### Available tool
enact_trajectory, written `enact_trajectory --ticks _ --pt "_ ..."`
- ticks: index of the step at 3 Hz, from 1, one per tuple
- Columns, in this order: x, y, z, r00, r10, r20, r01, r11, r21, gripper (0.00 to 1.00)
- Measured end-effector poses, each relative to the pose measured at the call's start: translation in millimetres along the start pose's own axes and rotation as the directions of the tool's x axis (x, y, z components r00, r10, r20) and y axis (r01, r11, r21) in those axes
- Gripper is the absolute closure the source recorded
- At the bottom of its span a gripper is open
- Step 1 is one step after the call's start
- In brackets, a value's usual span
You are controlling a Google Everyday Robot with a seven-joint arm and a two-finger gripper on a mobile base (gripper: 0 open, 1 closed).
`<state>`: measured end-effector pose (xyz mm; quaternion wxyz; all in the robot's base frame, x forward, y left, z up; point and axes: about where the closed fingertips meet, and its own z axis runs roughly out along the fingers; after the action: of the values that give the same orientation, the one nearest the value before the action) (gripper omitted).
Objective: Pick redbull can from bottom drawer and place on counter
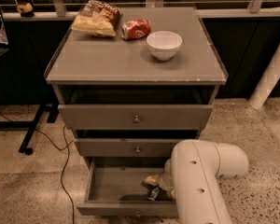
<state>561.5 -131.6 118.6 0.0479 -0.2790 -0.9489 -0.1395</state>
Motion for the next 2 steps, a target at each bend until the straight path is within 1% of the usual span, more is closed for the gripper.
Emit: enact_trajectory --ticks 1,2 --pt "0.0 0.0 0.1 1.000 0.000 0.000 0.000 1.0000 0.000 0.00" --pt "0.4 -1.6 7.3 1.000 -0.005 -0.010 0.005 0.9998 0.021 0.18"
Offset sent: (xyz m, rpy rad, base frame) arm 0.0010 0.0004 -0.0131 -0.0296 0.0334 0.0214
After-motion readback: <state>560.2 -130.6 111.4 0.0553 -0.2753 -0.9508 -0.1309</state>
